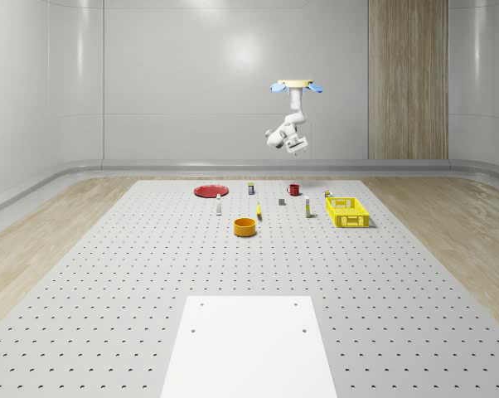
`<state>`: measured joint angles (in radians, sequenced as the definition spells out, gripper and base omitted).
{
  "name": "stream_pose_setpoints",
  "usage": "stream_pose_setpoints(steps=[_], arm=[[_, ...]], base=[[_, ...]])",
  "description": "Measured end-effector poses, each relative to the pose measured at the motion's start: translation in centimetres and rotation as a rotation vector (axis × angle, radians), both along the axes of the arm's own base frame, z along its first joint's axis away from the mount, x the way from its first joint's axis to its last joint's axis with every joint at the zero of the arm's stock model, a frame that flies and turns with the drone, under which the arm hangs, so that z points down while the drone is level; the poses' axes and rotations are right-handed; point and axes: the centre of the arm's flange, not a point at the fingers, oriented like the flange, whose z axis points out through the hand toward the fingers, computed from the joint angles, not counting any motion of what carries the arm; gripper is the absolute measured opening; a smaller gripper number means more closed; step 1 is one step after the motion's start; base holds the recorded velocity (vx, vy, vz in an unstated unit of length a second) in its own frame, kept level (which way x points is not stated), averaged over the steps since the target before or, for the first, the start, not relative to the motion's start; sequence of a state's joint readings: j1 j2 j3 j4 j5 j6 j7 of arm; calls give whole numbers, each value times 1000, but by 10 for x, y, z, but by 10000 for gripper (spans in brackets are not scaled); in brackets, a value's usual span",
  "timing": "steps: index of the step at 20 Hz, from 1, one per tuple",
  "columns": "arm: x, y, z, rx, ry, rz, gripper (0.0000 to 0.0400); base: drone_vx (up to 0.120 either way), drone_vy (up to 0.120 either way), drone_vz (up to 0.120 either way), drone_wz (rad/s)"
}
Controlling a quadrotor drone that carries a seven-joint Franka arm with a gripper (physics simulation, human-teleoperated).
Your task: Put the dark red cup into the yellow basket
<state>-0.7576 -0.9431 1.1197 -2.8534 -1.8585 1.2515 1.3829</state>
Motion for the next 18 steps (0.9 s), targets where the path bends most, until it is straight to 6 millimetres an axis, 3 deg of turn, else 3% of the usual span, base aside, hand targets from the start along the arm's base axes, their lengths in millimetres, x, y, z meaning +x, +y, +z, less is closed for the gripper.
stream_pose_setpoints(steps=[5,18], arm=[[0,-19,-5,-197,4,-6,400],[0,-31,-6,-320,9,-8,400]], base=[[120,0,-120,0],[40,0,-120,0]])
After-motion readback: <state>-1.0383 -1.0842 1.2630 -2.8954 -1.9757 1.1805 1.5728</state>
